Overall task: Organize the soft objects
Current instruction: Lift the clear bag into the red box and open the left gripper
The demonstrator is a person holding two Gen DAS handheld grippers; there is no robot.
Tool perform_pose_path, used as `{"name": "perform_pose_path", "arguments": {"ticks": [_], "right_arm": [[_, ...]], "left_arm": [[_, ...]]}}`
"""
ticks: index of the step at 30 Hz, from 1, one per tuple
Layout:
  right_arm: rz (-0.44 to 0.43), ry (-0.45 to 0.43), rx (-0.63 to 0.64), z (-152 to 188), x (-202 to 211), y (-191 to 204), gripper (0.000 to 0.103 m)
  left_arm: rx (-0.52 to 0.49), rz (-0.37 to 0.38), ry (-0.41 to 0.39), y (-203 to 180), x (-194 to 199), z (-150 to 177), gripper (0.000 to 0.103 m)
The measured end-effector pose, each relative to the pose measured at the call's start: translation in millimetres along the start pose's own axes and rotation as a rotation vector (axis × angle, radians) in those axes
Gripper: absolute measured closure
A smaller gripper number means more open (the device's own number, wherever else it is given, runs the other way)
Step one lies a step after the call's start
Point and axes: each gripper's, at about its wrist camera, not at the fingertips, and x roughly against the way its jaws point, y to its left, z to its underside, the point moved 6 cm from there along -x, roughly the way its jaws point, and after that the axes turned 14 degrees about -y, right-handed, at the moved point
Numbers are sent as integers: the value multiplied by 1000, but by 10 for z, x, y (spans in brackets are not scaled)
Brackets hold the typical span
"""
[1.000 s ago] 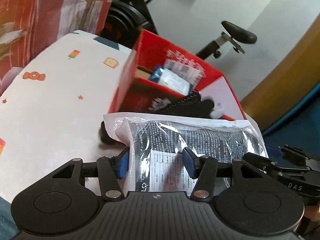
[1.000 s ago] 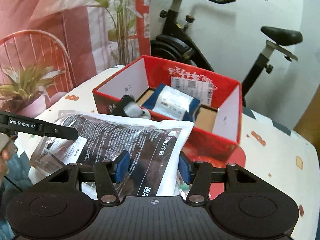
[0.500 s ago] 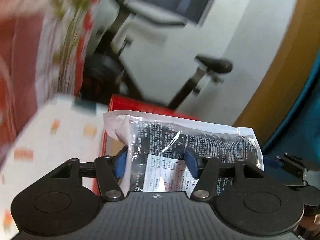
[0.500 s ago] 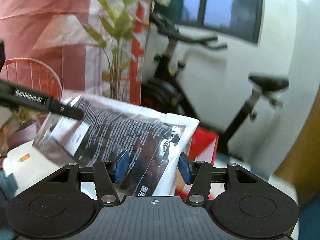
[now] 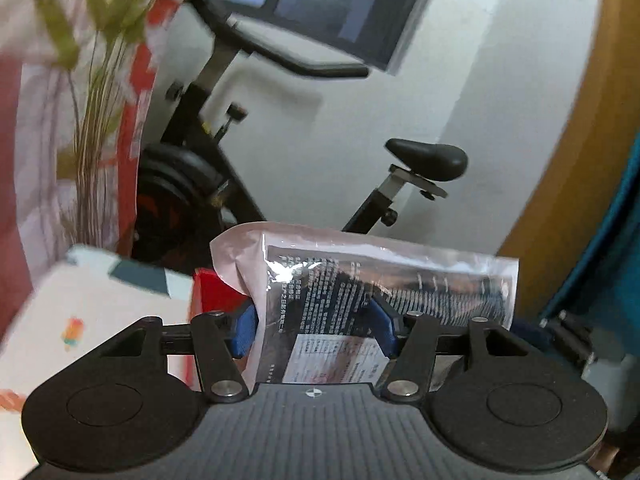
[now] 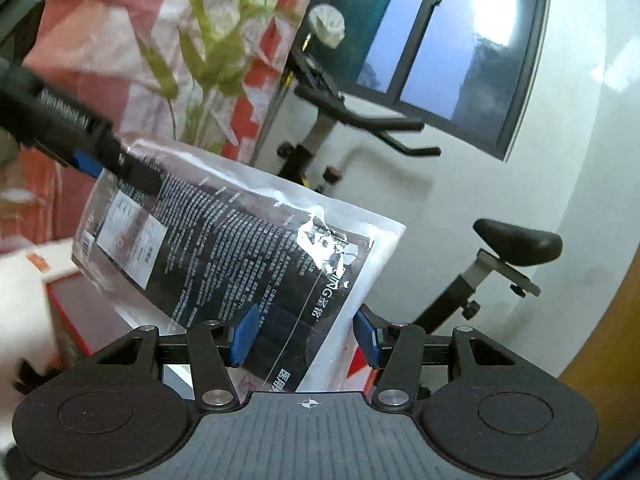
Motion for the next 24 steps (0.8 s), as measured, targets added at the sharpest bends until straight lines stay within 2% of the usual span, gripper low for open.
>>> {"name": "perform_pose_path", "arguments": {"ticks": [2,5,10,14,20,24], "right_arm": [[12,35,-16,130,-158,-22,55],[3,94,-68,353,-320,-43,55],[-33,165,-218,633,-385,-65,55],[-42,204,-268,720,-394,-59,54],[-37,272,-355,782,-391,-82,53],[-34,298,-390,755,-383,-136,53]], "left_arm": [[-2,-25,44,24,-174,130,43],[-58,-42,105,48,-342,330,46],[-61,-59,168,186,-461,515,46],[-93,-89,222,224,-414,592,46],[-148,-93,243,237,-373,557,46],[-178,-138,209,298,-365,474,43]]}}
